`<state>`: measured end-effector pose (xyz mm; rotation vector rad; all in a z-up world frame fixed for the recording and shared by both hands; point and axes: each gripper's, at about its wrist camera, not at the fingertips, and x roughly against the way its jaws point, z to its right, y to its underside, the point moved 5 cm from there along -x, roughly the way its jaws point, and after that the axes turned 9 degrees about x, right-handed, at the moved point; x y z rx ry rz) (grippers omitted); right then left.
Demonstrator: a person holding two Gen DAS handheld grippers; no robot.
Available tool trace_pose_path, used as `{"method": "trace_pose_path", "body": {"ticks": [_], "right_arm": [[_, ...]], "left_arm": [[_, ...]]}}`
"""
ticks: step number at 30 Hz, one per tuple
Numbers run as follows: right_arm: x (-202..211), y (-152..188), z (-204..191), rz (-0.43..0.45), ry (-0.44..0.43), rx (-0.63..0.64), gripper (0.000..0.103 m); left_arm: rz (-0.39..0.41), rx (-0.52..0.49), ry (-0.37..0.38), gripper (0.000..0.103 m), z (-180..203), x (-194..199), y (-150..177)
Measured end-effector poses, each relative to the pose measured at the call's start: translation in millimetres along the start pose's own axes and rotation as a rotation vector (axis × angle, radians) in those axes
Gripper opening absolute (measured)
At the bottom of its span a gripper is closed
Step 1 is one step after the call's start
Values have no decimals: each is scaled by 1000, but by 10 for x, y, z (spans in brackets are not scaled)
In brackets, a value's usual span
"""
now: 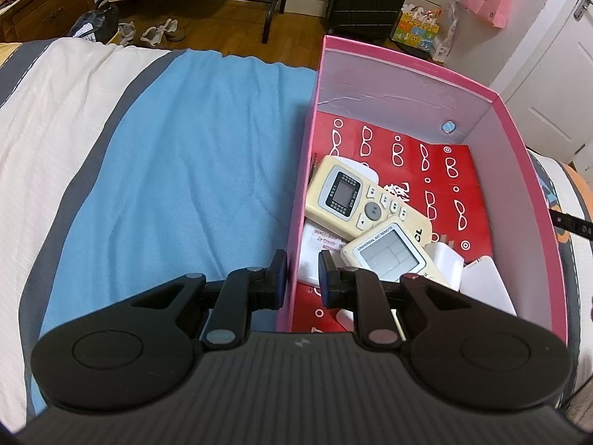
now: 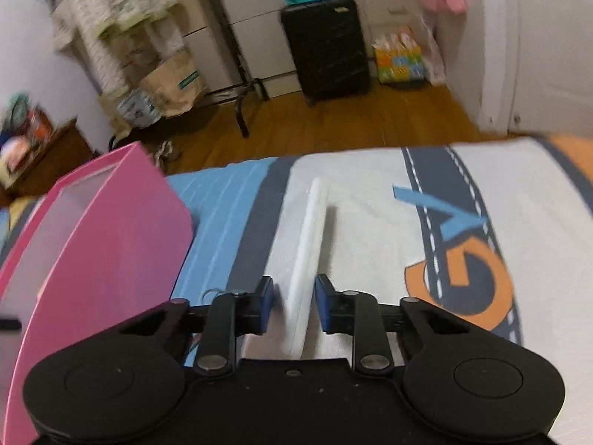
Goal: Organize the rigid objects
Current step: 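Grasp the long white remote on the bed with the right gripper, then carry the long white remote into the pink box and open the right gripper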
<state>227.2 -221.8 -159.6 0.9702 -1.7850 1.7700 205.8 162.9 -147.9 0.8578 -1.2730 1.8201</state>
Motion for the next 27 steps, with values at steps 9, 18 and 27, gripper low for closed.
{"method": "trace_pose_path", "body": {"ticks": [9,18,27], "right_arm": [[268,148,-287,-144,-57,132,22],[-34,180,-210,-126,-86,60,31],[624,-69,-644,125,-121,127,21]], "left_arm": [[2,-2,-3,17,9,6,5],[-1,2,-3,17,5,25,-3],[15,-2,2,16,4,29,-22]]}}
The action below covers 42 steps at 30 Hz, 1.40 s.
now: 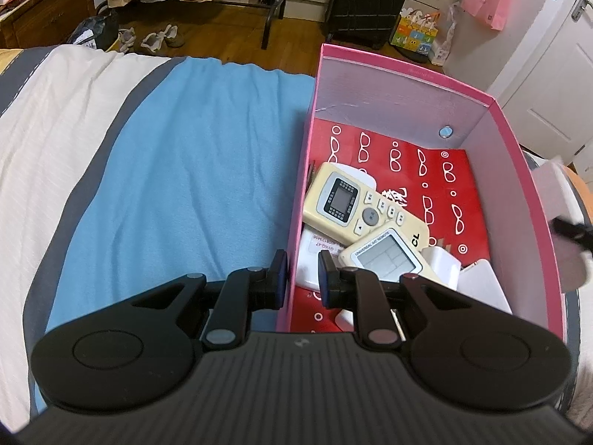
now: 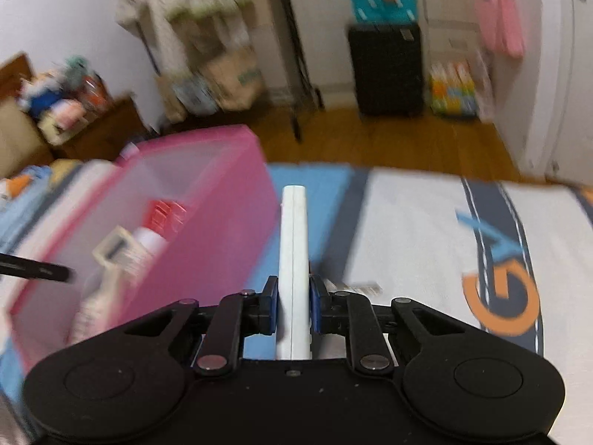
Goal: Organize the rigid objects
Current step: 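Carry the long white remote into the pink box and open the right gripper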
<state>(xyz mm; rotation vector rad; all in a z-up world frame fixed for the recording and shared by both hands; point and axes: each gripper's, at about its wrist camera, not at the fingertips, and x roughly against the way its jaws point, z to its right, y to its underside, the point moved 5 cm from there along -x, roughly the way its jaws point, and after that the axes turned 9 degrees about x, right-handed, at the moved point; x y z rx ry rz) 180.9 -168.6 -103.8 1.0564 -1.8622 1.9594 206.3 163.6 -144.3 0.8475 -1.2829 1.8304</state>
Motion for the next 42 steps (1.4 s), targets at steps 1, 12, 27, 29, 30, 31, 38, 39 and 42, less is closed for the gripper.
{"method": "trace_pose_path", "body": {"ticks": [1,12,27,29,30,31,38,39,42], "right_arm": [[109,-89,-106,39,2,23,20],[-103,-476,-1439,-21,-1,482,20],[-982,-376,-1436,-310,238,593,20],[-1026,-300,-1462,-348,228,599,19],[-1013,-301,-1461,-352,225,592,19],[-1013,-294,-1463,-358,215,577,21],[-684,-390,-1421,-310,35,403,44],[-604,-416,-1413,-292,13,384,44],[-303,-434,-1339,-223,-54,330,47]], "left_arm": [[-4,2,-2,16,-2,-16,0],[-6,8,0,15,-5,-23,14],[-4,23,32,15,-64,-16,4],[-5,25,34,15,-67,-16,4],[-5,27,33,15,-71,-16,2],[-5,27,33,15,-70,-11,2],[-2,19,28,15,-69,-6,6],[-1,19,29,15,-68,-3,5],[0,17,25,15,-58,-1,10]]}}
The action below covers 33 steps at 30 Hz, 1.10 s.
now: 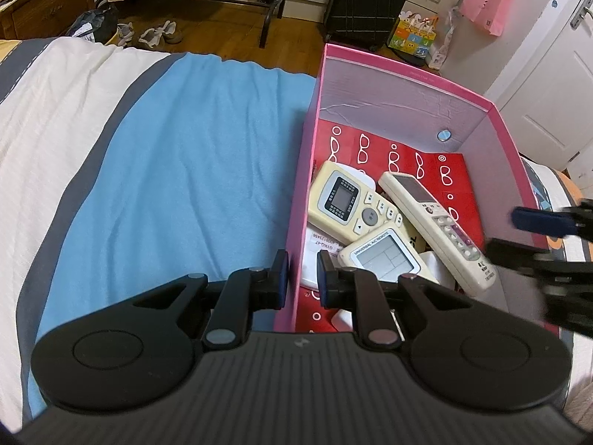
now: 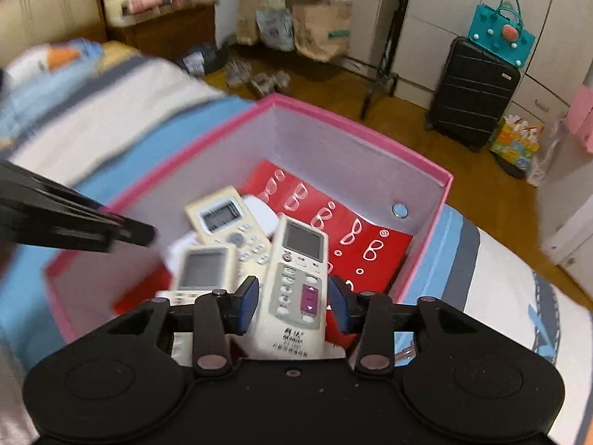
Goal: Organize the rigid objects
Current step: 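Carry the long white remote into the pink box and open the right gripper, then grasp the silver keys on the bed with the right gripper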
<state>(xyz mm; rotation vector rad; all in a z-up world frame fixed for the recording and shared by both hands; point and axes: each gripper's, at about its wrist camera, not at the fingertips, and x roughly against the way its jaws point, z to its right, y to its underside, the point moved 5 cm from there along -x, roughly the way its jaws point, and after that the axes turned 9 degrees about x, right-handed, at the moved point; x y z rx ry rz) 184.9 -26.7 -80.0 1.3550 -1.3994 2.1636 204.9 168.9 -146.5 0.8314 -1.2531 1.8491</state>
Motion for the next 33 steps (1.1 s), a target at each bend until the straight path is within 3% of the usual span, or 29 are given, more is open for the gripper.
{"method": "trace_pose_path", "body": {"ticks": [9,16,22,25,27,33], "right_arm": [[515,437,612,133,-5,-136,47],[55,807,1228,97,7,-339,48],[-338,1012,1398,45,55,-412,52],[-468,1009,1391,58,37,-416,63],[-543,1000,1375,73,46,-382,64],[-787,956,1146,74,178,-132,68]], "left_arm": [[4,-2,-17,14,43,8,3],[8,-6,-23,13,51,23,0],[10,2,-19,13,27,26,-10],[10,4,-13,13,15,31,-6],[11,2,-10,13,8,33,-3],[10,2,-2,13,1,32,-11]]}}
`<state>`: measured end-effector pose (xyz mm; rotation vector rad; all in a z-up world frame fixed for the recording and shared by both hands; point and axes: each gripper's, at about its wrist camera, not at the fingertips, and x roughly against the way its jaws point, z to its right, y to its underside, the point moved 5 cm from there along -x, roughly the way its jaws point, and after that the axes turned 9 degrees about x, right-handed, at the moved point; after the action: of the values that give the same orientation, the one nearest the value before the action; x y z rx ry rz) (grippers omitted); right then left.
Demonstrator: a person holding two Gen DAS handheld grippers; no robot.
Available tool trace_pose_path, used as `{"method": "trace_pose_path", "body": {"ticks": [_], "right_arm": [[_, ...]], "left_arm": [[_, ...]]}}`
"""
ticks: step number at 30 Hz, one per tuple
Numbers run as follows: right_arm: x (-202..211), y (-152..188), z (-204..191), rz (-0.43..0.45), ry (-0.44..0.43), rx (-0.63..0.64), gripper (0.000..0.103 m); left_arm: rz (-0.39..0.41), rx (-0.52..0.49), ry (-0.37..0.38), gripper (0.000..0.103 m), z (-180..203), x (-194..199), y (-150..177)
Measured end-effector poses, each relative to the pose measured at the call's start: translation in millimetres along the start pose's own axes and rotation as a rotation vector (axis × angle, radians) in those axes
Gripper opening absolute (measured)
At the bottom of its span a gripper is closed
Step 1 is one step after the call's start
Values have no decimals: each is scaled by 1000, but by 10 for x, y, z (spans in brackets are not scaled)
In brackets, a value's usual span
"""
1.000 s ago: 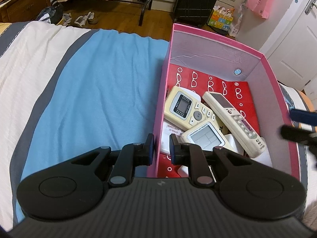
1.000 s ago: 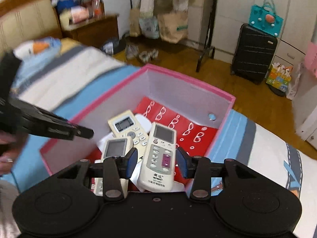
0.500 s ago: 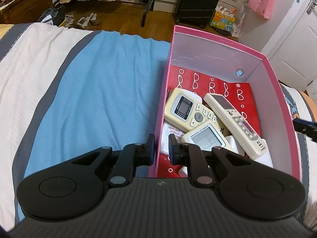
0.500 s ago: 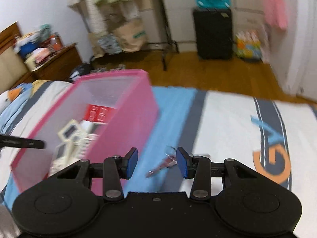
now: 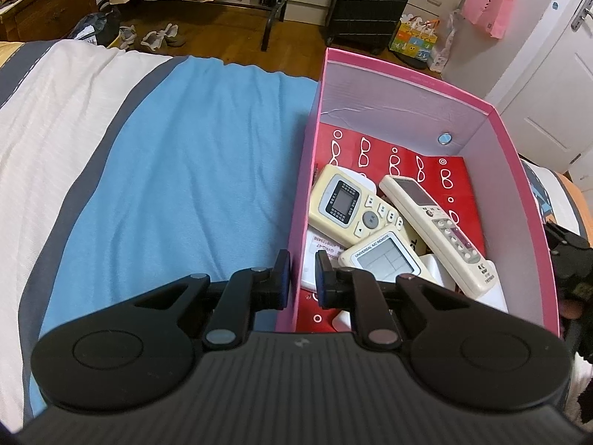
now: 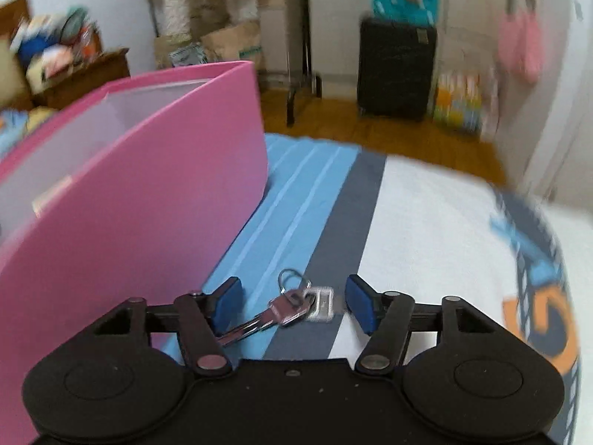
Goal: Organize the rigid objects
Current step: 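Grasp the silver keys on the bed with the right gripper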
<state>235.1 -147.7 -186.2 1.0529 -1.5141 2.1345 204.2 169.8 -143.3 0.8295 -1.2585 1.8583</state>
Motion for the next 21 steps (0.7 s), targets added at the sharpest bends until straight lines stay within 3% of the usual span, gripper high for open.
{"method": "trace_pose_path", "body": {"ticks": [1,4,12,13,14,21], "right_arm": [[12,-9,-33,2,7,26,65],[78,-78,-75,-17,-31,57,25],[411,-155,-11,19,-27,-72,22],[472,-162,-7,30,-27,-79,20],[535,-166,-12,41,-29,-80,5],[872,-268,-59,98,-27,-50,1]], "left_arm": [[0,0,0,13,0,-1,0],[2,1,0,13,0,1,-2],[-2,15,-1,13,-6,-22,8],[-5,16,-6,13,-6,-25,15],[-2,21,-10,12,-3,-17,20],[10,13,-19,12,25,39,8]]}}
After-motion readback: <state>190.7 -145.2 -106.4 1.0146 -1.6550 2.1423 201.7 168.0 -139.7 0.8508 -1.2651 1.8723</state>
